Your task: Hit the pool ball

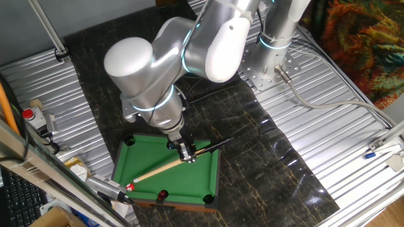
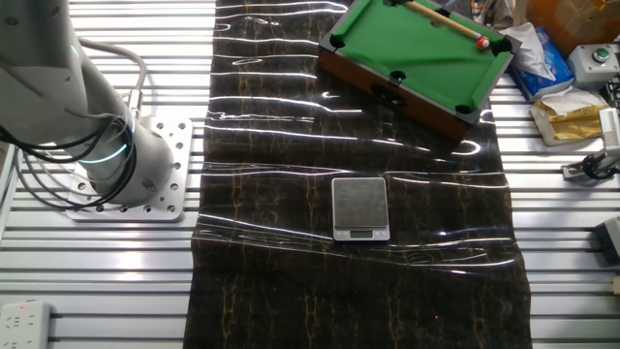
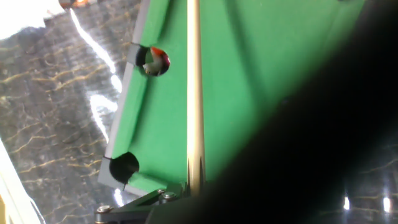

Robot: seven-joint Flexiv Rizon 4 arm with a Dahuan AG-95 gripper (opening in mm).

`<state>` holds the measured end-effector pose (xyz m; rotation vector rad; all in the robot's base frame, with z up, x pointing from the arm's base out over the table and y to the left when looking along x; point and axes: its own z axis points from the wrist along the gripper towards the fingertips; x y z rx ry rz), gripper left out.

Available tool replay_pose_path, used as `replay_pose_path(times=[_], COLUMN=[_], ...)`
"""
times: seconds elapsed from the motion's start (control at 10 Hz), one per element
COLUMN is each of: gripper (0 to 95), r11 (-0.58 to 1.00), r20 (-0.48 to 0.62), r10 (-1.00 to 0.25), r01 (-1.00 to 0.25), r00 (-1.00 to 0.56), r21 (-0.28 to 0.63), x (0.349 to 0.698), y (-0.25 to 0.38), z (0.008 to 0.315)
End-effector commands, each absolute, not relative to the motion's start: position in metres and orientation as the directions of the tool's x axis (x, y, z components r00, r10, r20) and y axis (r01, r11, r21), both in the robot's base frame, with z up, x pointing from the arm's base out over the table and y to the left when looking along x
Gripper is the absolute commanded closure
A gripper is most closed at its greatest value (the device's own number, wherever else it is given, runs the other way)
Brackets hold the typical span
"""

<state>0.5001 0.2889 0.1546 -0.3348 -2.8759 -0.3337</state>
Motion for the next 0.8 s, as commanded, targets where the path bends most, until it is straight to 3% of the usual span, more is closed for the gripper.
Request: replay_pose_path(times=[0.1,0.8], gripper=[95.0,95.0], r11=[0.947,0.943], r20=[0.244,0.219], r10=[0.199,0.201], r01=[0.250,0.249], r00=[-0.949,-0.955], r21=[0.200,0.219], x=[0.493,0.492], y=[0.295,0.296], z=[0.148,0.135])
